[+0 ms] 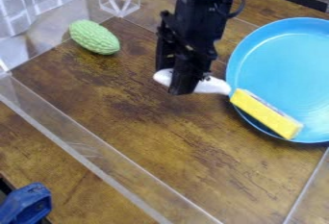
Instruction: Put the white object in the blue tray
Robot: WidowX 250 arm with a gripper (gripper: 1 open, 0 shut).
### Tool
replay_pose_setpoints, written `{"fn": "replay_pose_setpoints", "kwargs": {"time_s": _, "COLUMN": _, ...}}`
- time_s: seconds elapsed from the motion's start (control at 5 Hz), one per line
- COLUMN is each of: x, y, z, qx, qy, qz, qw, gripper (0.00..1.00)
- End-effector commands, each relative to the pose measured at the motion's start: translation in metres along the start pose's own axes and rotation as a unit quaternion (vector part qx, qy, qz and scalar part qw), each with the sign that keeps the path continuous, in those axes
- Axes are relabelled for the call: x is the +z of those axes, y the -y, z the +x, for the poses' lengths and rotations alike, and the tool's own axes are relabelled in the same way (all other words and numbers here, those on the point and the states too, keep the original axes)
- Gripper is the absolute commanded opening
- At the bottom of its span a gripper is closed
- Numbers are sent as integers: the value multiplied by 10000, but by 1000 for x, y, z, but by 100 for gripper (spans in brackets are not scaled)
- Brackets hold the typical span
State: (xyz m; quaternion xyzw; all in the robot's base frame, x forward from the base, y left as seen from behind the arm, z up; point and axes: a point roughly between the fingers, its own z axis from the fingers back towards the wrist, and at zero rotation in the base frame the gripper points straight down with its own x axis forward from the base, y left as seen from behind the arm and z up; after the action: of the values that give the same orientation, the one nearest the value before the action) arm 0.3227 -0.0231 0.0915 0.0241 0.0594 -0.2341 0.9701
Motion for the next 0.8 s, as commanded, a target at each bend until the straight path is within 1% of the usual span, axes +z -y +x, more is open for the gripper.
{"fn": "replay_pose_setpoints", "kwargs": {"time_s": 0.0, "x": 28, "y": -2, "z": -4, "qx": -31, "qy": 358, "qz": 165, "qw": 9992, "gripper": 0}}
{"fn": "replay_pose_setpoints", "kwargs": {"time_s": 0.4, "x": 33, "y": 0, "z": -7, "qx": -111, "qy": 455, "qz": 112, "qw": 9988, "gripper": 0}}
{"fn": "replay_pose_setpoints", "kwargs": {"time_s": 0.6, "x": 32, "y": 1, "z": -8, "qx": -121, "qy": 506, "qz": 69, "qw": 9986, "gripper": 0}}
